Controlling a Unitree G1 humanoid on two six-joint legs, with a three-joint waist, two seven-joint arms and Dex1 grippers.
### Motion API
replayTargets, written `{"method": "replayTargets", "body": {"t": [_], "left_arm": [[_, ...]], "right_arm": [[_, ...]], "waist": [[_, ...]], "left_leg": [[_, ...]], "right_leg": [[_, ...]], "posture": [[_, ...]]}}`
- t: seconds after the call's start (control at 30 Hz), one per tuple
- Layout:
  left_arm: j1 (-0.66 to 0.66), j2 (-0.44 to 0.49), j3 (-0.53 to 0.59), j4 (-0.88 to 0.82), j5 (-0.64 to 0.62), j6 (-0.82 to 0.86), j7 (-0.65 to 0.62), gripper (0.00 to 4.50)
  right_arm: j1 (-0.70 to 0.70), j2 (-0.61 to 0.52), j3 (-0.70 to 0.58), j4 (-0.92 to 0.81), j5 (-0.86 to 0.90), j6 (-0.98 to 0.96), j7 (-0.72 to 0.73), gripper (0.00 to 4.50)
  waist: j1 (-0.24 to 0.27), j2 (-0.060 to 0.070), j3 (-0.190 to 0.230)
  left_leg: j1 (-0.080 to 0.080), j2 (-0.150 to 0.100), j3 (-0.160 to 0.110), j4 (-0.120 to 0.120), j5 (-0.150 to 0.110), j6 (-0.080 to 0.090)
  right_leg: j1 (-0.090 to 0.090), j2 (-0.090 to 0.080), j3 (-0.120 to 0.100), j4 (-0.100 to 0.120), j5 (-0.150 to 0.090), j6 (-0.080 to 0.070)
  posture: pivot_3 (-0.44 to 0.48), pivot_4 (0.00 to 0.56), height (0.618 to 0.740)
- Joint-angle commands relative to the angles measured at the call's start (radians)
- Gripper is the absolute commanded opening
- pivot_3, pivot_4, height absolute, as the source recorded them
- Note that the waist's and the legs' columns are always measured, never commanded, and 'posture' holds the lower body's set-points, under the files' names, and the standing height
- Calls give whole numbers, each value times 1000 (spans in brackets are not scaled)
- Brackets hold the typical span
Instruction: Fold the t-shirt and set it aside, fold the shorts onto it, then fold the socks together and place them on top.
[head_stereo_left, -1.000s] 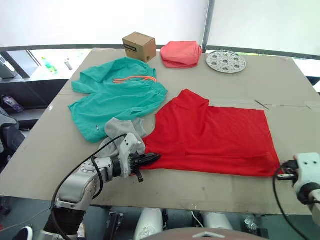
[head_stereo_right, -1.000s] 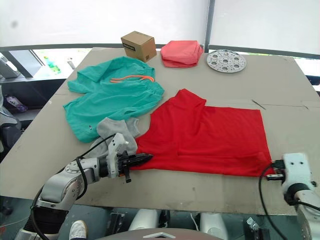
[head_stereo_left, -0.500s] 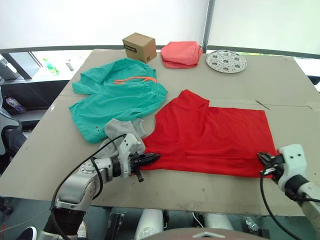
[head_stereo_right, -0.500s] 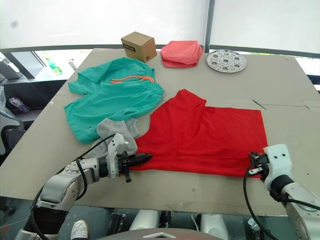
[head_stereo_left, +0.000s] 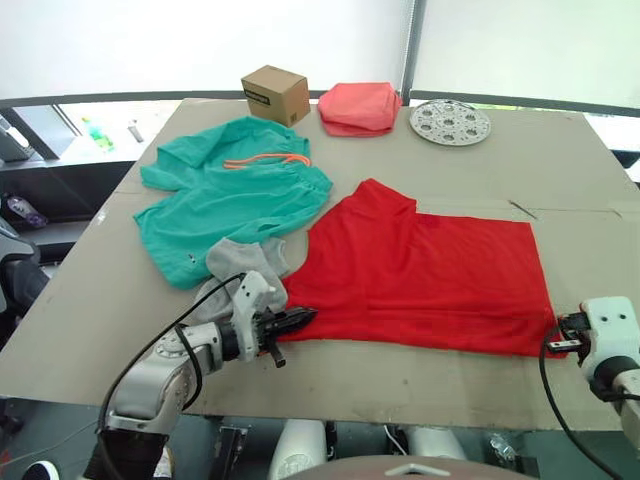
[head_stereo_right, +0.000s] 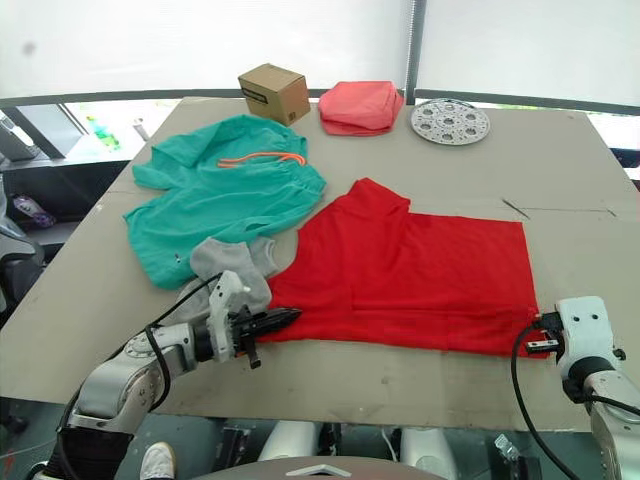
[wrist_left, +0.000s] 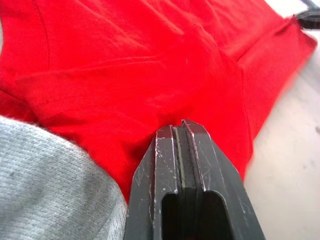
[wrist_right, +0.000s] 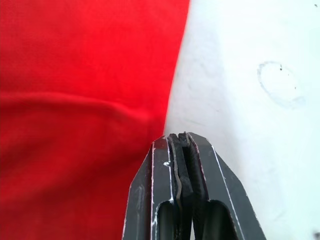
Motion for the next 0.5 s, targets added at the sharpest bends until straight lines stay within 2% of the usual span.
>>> {"method": "replayTargets", "body": {"t": [0.03, 0.13, 0.2, 0.23, 0.3, 0.4, 0.43, 0.47, 0.5], "left_arm": [[-46, -19, 140, -21, -151, 86, 46, 0], [-110, -20, 225, -46, -278, 191, 103, 0], [-168, -28, 257, -37, -302, 218, 160, 0], [-216, -28, 257, -19, -296, 232, 193, 329], [-289, -21, 235, 6, -262, 239, 230, 873], [-412, -28, 179, 70, -160, 216, 307, 2254], [-455, -22, 146, 92, -122, 210, 313, 2917], [-490, -17, 110, 116, -88, 208, 312, 3206], [-520, -18, 86, 142, -62, 216, 320, 3206]], "right_arm": [[-86, -3, 8, -103, 86, 34, 25, 1704], [-187, 1, 44, -131, 131, 114, 2, 2989], [-254, -4, 78, -131, 126, 155, -23, 3992], [-309, 4, 101, -116, 113, 175, -53, 4455], [-401, 11, 143, -86, 73, 208, -110, 4500], [-540, 22, 199, -12, 16, 275, -191, 4500], [-592, 28, 219, 25, 8, 288, -200, 4500], [-632, 33, 236, 51, -10, 314, -223, 4500], [-663, 39, 251, 71, -25, 343, -244, 4500]], "waist": [[-5, -4, 3], [-7, -11, 7], [-4, -12, 7], [-2, -13, 8], [0, -15, 10], [0, -17, 11], [0, -17, 12], [-1, -18, 12], [-2, -18, 12]], "left_leg": [[0, 0, 0, 0, 0, 0], [-1, 0, -1, 0, 0, 0], [-1, 0, 0, 1, 0, 0], [-1, -1, 0, 1, 0, 0], [-2, -2, 0, 1, 3, 5], [-2, -4, 0, 1, 3, 5], [-2, -4, 0, 1, 4, 3], [-2, -5, 0, 1, 4, 3], [-2, -5, 0, 1, 5, 3]], "right_leg": [[0, 0, 0, 0, 0, 0], [0, 1, -1, 0, 0, 0], [0, 1, -1, 0, 2, -3], [1, 1, -1, 0, 2, -3], [1, 1, -1, 0, 2, -3], [2, 1, -1, -1, 4, -2], [2, 1, -1, 0, 5, 0], [2, 1, -1, 0, 5, 0], [2, 1, -1, 0, 5, 0]], "posture": [[0, 150, 740], [0, 150, 740], [0, 150, 740], [0, 150, 740], [0, 150, 740], [0, 150, 740], [0, 150, 740], [0, 150, 740], [0, 150, 740]]}}
